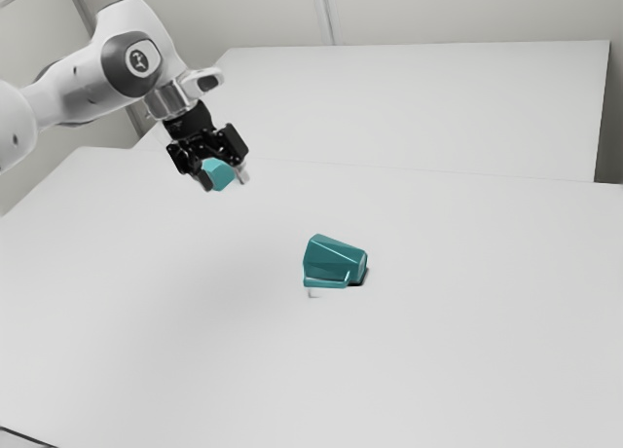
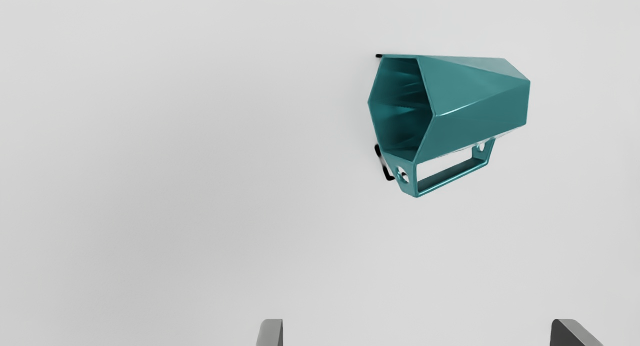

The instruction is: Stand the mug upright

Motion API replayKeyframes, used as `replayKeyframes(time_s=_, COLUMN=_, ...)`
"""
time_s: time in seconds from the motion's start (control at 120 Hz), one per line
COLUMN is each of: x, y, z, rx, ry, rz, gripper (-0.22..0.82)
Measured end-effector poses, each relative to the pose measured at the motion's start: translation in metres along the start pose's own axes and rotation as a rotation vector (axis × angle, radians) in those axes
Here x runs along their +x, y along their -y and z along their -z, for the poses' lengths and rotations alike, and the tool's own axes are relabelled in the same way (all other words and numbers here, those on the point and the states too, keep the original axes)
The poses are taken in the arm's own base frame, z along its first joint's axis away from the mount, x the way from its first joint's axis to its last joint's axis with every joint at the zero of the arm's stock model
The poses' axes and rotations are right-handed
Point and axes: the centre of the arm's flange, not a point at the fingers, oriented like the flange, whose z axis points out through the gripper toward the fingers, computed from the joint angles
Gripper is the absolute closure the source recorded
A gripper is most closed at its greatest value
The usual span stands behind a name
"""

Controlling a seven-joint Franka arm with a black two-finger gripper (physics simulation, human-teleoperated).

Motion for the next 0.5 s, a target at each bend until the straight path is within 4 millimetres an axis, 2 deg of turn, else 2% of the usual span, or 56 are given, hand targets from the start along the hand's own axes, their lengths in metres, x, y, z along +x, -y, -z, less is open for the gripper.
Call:
replayKeyframes(time_s=0.242, x=0.003, y=0.015, z=-0.061, rx=-0.203, ry=-0.055, rz=-0.019, gripper=0.02)
replayKeyframes(time_s=0.358, x=0.005, y=0.024, z=-0.080, rx=-0.285, ry=-0.092, rz=-0.023, gripper=0.02)
replayKeyframes(time_s=0.5, x=0.003, y=0.037, z=-0.112, rx=-0.392, ry=-0.130, rz=-0.014, gripper=0.02)
